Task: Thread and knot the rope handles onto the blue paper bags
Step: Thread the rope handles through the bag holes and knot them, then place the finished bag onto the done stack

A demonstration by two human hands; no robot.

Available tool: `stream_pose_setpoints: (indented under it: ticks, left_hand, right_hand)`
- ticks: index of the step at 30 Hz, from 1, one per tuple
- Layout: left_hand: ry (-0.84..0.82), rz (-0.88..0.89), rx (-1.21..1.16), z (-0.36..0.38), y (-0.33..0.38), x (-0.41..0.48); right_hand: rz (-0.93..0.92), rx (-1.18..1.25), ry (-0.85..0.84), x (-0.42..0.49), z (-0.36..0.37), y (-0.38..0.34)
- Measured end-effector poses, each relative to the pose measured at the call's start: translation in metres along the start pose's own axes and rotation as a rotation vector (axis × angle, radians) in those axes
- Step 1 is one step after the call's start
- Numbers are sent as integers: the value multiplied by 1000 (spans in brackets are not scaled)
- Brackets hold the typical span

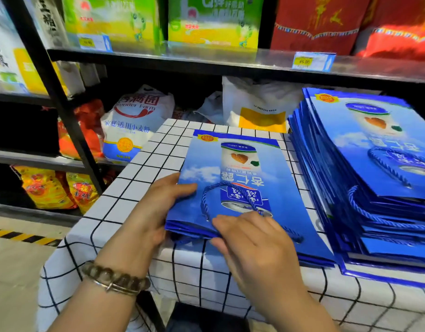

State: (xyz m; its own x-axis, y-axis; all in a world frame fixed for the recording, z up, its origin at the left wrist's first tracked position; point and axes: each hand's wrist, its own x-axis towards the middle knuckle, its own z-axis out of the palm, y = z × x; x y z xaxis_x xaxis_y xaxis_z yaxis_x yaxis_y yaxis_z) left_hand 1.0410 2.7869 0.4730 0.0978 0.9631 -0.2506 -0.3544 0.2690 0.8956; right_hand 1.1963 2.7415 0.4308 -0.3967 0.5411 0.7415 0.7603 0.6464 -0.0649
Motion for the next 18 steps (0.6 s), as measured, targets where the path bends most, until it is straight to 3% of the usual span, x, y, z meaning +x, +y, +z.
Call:
stream_pose_setpoints:
  ticks: [2, 5, 7, 9, 11, 15, 18]
  left_hand:
    - [-3, 61, 48, 0, 0, -3]
    - [9, 158, 17, -3, 2, -14]
    - [2, 247, 4, -5, 6, -23]
    - [1, 331, -19, -7, 12, -33]
    - [22, 421, -58, -11, 18, -42]
    - [59, 616, -26, -9, 34, -55]
    - [-49, 716, 26, 13, 52, -56]
  right_hand:
    - [101, 131, -75, 1, -9, 2]
    - [403, 298, -64, 16, -31, 19]
    - [579, 191, -100, 25, -40, 41]
    - [720, 95, -266, 33, -45, 59]
    - [777, 171, -362, 43, -47, 65]
    - [769, 501, -203, 66, -63, 57]
    - [764, 419, -34, 82, -99, 60]
